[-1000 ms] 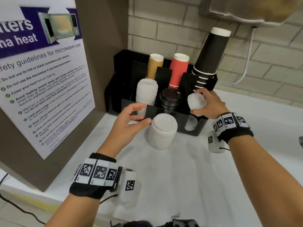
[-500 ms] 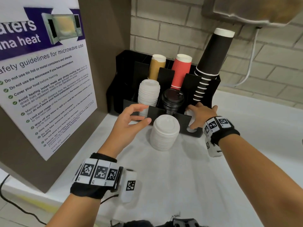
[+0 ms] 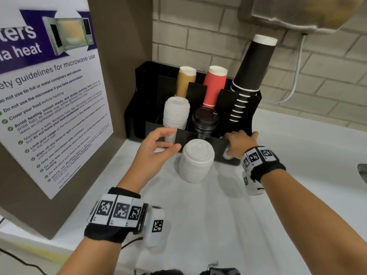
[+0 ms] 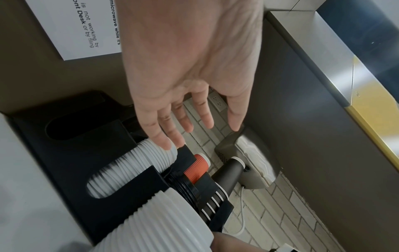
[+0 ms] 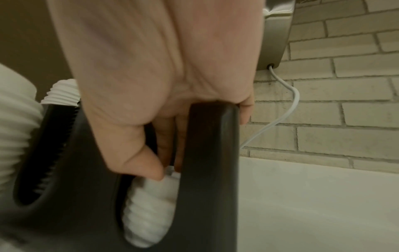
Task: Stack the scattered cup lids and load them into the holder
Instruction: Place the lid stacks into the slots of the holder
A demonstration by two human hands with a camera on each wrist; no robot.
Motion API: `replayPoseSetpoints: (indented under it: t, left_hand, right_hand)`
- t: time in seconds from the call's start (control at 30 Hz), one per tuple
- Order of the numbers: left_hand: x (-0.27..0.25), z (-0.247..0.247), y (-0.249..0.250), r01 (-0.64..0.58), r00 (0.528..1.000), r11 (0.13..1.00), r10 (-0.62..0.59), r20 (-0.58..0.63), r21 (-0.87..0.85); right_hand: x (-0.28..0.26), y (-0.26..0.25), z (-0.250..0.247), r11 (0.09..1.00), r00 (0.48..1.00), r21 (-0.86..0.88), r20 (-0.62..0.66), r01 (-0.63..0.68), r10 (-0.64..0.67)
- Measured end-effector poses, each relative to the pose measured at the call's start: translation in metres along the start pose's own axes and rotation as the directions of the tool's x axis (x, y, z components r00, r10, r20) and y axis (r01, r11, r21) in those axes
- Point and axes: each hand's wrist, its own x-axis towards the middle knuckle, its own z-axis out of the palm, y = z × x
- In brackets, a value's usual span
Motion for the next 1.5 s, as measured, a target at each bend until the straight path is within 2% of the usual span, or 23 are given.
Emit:
replayPoseSetpoints:
  t: [0.13, 0.2, 0.27, 0.3, 0.33, 0.37, 0.4, 0.47, 0.53, 0.73, 0.9, 1.0, 1.07, 1.13, 1.2, 1.27, 1.37, 1.5]
  left_hand:
    - [0.0, 0.001, 0.0, 0.002, 1.0, 1.0, -0.002, 0.014, 0.005]
    - [0.0, 0.0, -0.001, 0.005, 1.0, 1.0, -0.005, 0.01, 0.005]
    - [0.0, 0.0, -0.002, 0.013, 1.0, 1.0, -0.013, 0.006, -0.004]
    - [0.001, 0.0, -0.002, 0.018, 1.0, 1.0, -0.018, 0.005, -0.006]
    - [0.001, 0.0, -0.002, 0.022, 1.0, 1.0, -0.022, 0.005, -0.006]
    - [0.002, 0.0, -0.003, 0.026, 1.0, 1.0, -0.026, 0.005, -0.006]
    - [0.003, 0.0, -0.003, 0.029, 1.0, 1.0, -0.029, 0.005, -0.009]
    - [0.004, 0.0, -0.004, 0.034, 0.999, 0.999, -0.034, 0.006, -0.019]
    - [0.005, 0.0, -0.005, 0.038, 0.999, 0.999, -0.038, 0.004, -0.024]
    - [0.007, -0.003, -0.008, 0.029, 1.0, 0.999, -0.029, -0.003, -0.038]
    - [0.009, -0.007, -0.012, 0.025, 1.0, 0.999, -0.025, -0.009, -0.028]
    - [0.011, -0.007, -0.013, 0.033, 0.999, 0.999, -0.033, -0.014, -0.033]
    - [0.011, -0.007, -0.013, 0.029, 1.0, 0.999, -0.029, 0.0, -0.023]
    - [0.009, -0.004, -0.01, 0.023, 0.998, 0.999, -0.022, 0.056, -0.024]
    - [0.008, 0.001, -0.006, 0.029, 0.989, 0.999, -0.022, 0.144, -0.044]
    - [0.008, 0.007, -0.004, 0.035, 0.979, 0.996, -0.017, 0.204, -0.086]
    - [0.008, 0.009, 0.001, 0.026, 0.975, 0.989, 0.007, 0.221, -0.145]
    - [0.008, 0.004, 0.004, 0.022, 0.969, 0.992, 0.01, 0.248, -0.127]
  right_hand:
    - [-0.008, -0.004, -0.008, 1.0, 1.0, 0.01, -0.014, -0.025, 0.025]
    - [-0.015, -0.004, -0.016, 0.988, 0.984, 0.148, -0.162, -0.048, 0.072]
    - [-0.024, -0.009, -0.026, 0.899, 0.926, 0.438, -0.351, 0.031, 0.139]
    - [-0.03, -0.016, -0.03, 0.808, 0.907, 0.576, -0.396, 0.126, 0.142]
    - [-0.037, -0.024, -0.034, 0.72, 0.91, 0.661, -0.402, 0.212, 0.101]
    - [-0.044, -0.035, -0.036, 0.668, 0.929, 0.697, -0.368, 0.261, 0.021]
    - [-0.051, -0.046, -0.037, 0.652, 0.951, 0.708, -0.3, 0.27, -0.068]
    - [-0.057, -0.064, -0.033, 0.701, 0.974, 0.677, -0.153, 0.226, -0.166]
    - [-0.059, -0.075, -0.027, 0.755, 0.98, 0.626, -0.108, 0.196, -0.164]
    - [-0.055, -0.085, -0.019, 0.8, 0.986, 0.576, -0.076, 0.166, -0.15]
    - [-0.052, -0.085, -0.018, 0.76, 0.984, 0.626, -0.088, 0.175, -0.154]
    - [-0.051, -0.08, -0.024, 0.724, 0.981, 0.662, -0.139, 0.191, -0.132]
    - [-0.053, -0.076, -0.032, 0.641, 0.971, 0.733, -0.217, 0.229, -0.099]
    - [-0.062, -0.075, -0.041, 0.458, 0.951, 0.836, -0.295, 0.302, -0.089]
    - [-0.074, -0.079, -0.05, 0.259, 0.942, 0.906, -0.313, 0.334, -0.12]
    - [-0.085, -0.086, -0.054, 0.13, 0.942, 0.94, -0.292, 0.314, -0.167]
    - [-0.092, -0.089, -0.054, 0.058, 0.943, 0.957, -0.266, 0.283, -0.202]
    - [-0.095, -0.08, -0.054, 0.083, 0.941, 0.962, -0.235, 0.262, -0.243]
